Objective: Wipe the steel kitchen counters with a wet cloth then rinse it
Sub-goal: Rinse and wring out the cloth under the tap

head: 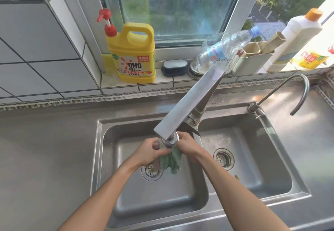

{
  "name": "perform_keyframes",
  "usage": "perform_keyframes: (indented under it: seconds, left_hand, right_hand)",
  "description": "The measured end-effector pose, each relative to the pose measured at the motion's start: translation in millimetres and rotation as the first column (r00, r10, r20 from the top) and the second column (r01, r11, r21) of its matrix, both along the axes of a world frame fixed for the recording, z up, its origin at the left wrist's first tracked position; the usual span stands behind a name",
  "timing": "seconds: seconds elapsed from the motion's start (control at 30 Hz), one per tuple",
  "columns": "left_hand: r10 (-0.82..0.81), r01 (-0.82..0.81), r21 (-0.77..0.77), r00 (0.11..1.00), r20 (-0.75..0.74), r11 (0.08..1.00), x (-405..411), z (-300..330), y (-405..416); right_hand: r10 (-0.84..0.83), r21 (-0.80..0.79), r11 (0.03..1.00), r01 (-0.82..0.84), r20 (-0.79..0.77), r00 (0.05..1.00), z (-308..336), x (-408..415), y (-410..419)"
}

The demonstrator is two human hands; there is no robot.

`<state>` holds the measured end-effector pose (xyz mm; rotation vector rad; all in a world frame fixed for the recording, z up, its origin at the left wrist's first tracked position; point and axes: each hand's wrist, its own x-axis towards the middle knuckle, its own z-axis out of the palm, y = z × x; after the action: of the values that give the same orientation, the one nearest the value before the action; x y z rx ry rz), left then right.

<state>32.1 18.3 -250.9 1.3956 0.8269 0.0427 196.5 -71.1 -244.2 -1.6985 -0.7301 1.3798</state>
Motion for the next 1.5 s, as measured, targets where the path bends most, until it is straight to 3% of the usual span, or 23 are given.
perform_keyframes:
  seconds: [0.1,0.2,0.33,0.37,0.43,0.53,0.6,0.63,0.7,0.77,0.9,0.97,1.07,1.2,1.3,1.33,1.43,1.5]
  left_hand:
    - [0.147,-0.142,-0.103,0.988,0.050,0.985,-8,-4,-2]
    - [0.297,-0.263,-0.292,0.952,0.078,0.919,-16,-2,-5]
    - [0.333,-0.216,-0.579,0.937,0.103,0.786,-28,-4,-3]
    - [0.322,-0.205,-0.601,0.942,0.093,0.773,-31,-5,-2]
    - [0.246,-0.203,-0.506,0.969,0.018,0.838,-33,-7,3]
    - [0.174,-0.204,-0.138,0.964,-0.201,0.969,-27,-11,5]
    - [0.310,-0.313,0.034,0.909,-0.280,0.949,-18,-21,-2]
    - [0.413,-0.418,0.044,0.868,-0.276,0.908,-13,-27,-6]
    - [0.600,-0.643,-0.118,0.755,-0.265,0.757,-2,-32,-11]
    - [0.656,-0.709,-0.324,0.704,-0.271,0.627,9,-30,-15]
    - [0.573,-0.602,-0.512,0.784,-0.236,0.612,27,-18,-26]
    - [0.556,-0.621,-0.497,0.778,-0.292,0.607,37,-15,-36]
    - [0.591,-0.647,-0.561,0.743,-0.313,0.516,50,-14,-46]
    - [0.644,-0.632,-0.538,0.739,-0.199,0.558,56,-14,-23]
    - [0.628,-0.627,-0.500,0.754,-0.193,0.598,56,-8,-19]
    - [0.594,-0.606,-0.521,0.775,-0.216,0.602,54,-8,-21]
    - [0.468,-0.525,-0.434,0.851,-0.239,0.733,52,-17,-28]
    - [0.491,-0.514,-0.439,0.853,-0.177,0.736,52,-14,-24]
  right_hand:
    - [-0.093,-0.036,0.995,0.092,-0.027,0.995,-12,-6,-10]
    - [-0.094,-0.155,0.986,0.067,-0.173,0.981,-24,-19,-21]
    - [-0.115,-0.099,0.991,0.087,-0.340,0.933,-28,-33,-27]
    - [-0.142,-0.070,0.990,0.125,-0.383,0.913,-28,-34,-25]
    - [-0.215,-0.048,0.975,0.215,-0.415,0.884,-23,-36,-22]
    - [-0.377,-0.105,0.926,0.363,-0.291,0.879,-13,-37,-16]
    - [-0.390,-0.035,0.920,0.391,-0.194,0.900,-6,-43,-15]
    - [-0.398,0.016,0.915,0.402,-0.121,0.909,-2,-49,-14]
    - [-0.390,0.118,0.915,0.385,0.023,0.920,4,-60,-10]
    - [-0.366,0.152,0.927,0.344,0.154,0.918,3,-73,-9]
    - [-0.306,0.137,0.952,0.273,0.439,0.845,-4,-89,-9]
    - [-0.342,0.077,0.936,0.344,0.439,0.831,0,-75,-1]
    - [-0.311,0.007,0.938,0.348,0.468,0.828,7,-51,8]
    - [-0.268,-0.023,0.948,0.318,0.483,0.834,11,-64,-2]
    - [-0.228,-0.005,0.964,0.267,0.509,0.830,13,-59,-3]
    - [-0.254,0.010,0.957,0.290,0.511,0.821,15,-51,0]
    - [-0.457,0.075,0.877,0.475,0.440,0.773,14,-34,8]
    - [-0.439,0.076,0.887,0.455,0.440,0.783,13,-46,4]
